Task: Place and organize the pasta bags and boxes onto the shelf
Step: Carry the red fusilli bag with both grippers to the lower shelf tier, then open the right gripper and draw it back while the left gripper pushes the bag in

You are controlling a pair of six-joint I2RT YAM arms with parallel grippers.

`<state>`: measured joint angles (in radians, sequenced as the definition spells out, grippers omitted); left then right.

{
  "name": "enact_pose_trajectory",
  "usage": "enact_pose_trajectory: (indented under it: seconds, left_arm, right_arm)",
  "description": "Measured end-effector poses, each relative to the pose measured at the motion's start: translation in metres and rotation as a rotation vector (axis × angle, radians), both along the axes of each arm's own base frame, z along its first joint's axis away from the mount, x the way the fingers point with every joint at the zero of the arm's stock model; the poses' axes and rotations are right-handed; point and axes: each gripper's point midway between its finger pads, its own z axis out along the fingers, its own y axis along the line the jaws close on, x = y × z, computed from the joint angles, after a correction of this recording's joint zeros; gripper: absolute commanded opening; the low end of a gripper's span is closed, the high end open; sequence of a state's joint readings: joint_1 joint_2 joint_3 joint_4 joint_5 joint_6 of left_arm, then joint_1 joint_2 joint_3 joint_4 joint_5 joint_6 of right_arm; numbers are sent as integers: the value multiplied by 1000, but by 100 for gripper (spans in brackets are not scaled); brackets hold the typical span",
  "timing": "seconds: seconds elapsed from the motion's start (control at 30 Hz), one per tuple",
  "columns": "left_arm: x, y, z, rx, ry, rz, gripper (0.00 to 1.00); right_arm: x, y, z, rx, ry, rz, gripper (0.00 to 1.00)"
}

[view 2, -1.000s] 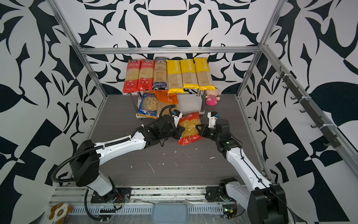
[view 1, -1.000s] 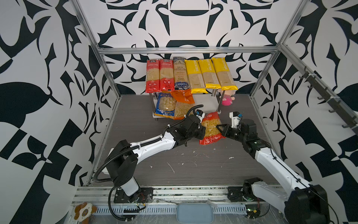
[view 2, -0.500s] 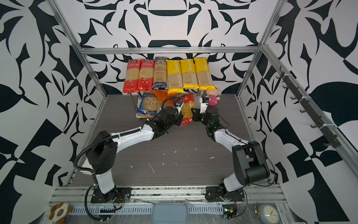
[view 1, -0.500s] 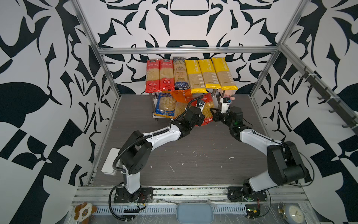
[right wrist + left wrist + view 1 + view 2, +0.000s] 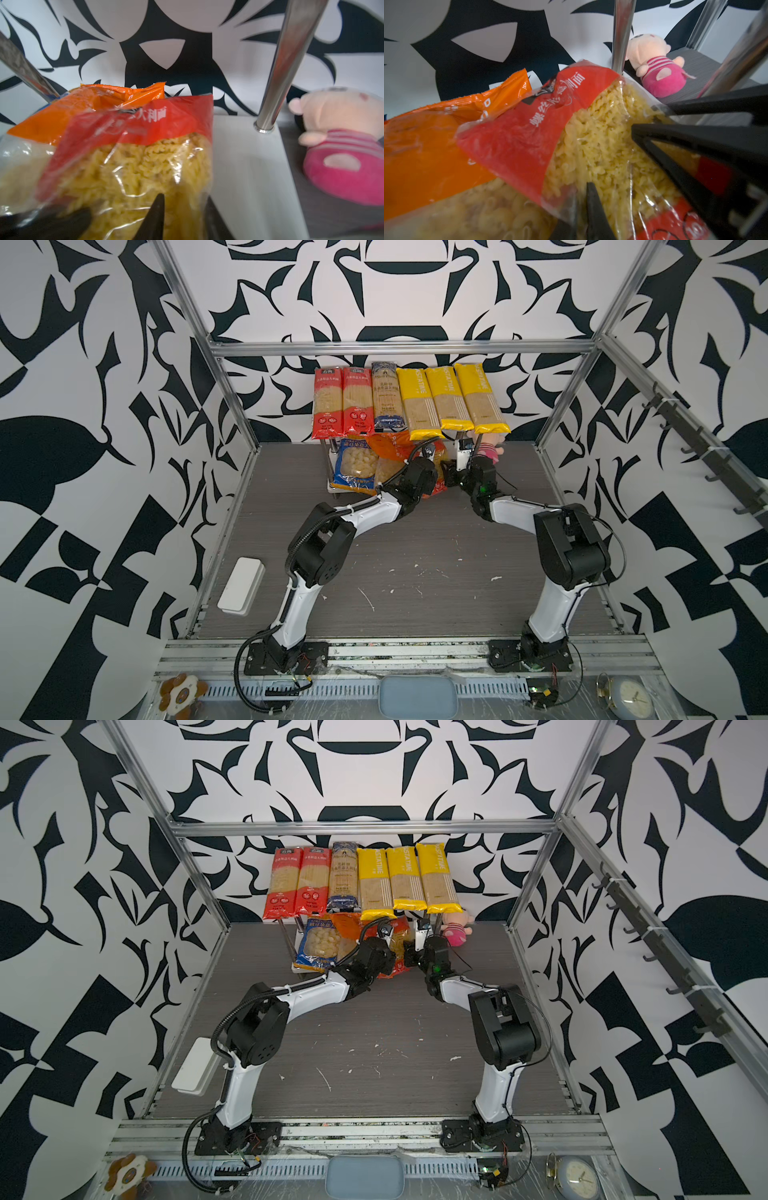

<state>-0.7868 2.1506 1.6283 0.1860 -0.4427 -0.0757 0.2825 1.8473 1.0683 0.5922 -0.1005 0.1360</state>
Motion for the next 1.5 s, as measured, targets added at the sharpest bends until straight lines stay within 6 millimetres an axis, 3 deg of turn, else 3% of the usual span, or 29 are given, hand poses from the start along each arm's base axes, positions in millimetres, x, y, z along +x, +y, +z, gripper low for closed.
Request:
enact_pose_trajectory:
  seconds: [0.2,0.4,0.5,0.77,1.0,1.17,1.33,1.5]
  left_arm:
    - [9,-2,-2,7,4,45,0]
    - [18,-6,-3,4,-1,91,0]
    - [22,-6,-2,2,-2,109,0]
    - [32,-15,-2,-25,-8,128,0]
    - [41,-33,-4,-72,-4,120,0]
    - [42,-41,-8,-79,14,103,18]
    - [34,-36,-20,-68,42,91,46]
    - [15,-19,-24,-10,71,73,56]
  right_arm:
    - [-12,-5,4,-36,-14,-12,74]
    - [-38,-11,42,-41,-91,-24,76]
    - [-55,-19,50,-44,-113,-39,76]
    - [-108,-46,35,-73,-85,-96,76]
    - [-135,-71,28,-62,-57,-164,76]
    - [-146,-93,21,-25,-27,-228,76]
    - [-147,-103,22,8,-14,-257,75]
    - [-149,-103,17,34,18,-254,74]
